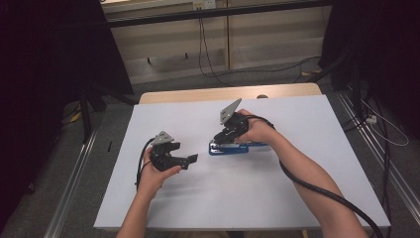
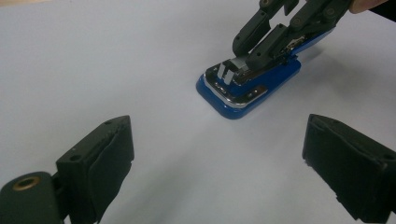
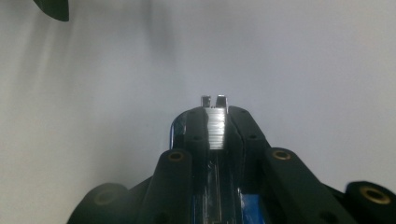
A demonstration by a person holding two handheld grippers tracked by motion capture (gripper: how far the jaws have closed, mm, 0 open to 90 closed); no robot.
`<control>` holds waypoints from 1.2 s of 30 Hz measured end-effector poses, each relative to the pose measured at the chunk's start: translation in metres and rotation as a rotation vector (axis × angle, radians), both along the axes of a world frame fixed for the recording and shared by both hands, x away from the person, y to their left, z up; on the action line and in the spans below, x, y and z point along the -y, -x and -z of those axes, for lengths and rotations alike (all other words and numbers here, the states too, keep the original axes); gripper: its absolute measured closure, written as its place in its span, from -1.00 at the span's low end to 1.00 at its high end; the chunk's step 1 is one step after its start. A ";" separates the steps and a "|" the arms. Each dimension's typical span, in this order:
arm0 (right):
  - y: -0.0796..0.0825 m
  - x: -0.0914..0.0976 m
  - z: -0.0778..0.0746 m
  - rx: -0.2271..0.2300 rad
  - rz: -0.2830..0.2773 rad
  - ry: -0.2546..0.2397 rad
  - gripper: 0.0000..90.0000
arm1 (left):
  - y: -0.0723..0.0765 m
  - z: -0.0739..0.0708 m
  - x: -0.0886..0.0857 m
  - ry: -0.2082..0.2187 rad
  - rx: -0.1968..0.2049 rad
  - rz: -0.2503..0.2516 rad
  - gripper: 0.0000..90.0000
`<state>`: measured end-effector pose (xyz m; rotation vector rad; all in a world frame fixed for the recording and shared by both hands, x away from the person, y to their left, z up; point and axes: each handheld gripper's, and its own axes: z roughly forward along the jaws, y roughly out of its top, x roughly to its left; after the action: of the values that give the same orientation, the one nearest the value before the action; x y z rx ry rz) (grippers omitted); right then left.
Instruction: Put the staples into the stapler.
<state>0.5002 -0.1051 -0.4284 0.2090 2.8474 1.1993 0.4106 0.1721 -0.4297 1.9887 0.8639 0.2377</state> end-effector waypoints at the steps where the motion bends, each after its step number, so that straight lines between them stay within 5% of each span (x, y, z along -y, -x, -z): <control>1: 0.000 0.000 0.000 -0.001 0.000 -0.002 0.76 | 0.000 0.000 0.000 -0.001 0.000 0.000 -0.80; 14: 0.001 0.001 0.000 -0.005 0.034 -0.024 0.56 | 0.000 0.001 0.000 -0.001 0.000 0.000 -0.80; 36: 0.026 0.059 -0.012 -0.012 0.289 -0.122 -0.50 | -0.007 0.006 0.013 0.000 0.002 0.012 -0.80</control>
<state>0.4745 -0.1645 -0.4160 0.6108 2.6348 1.3090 0.4172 0.1591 -0.4361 1.9930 0.8506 0.2326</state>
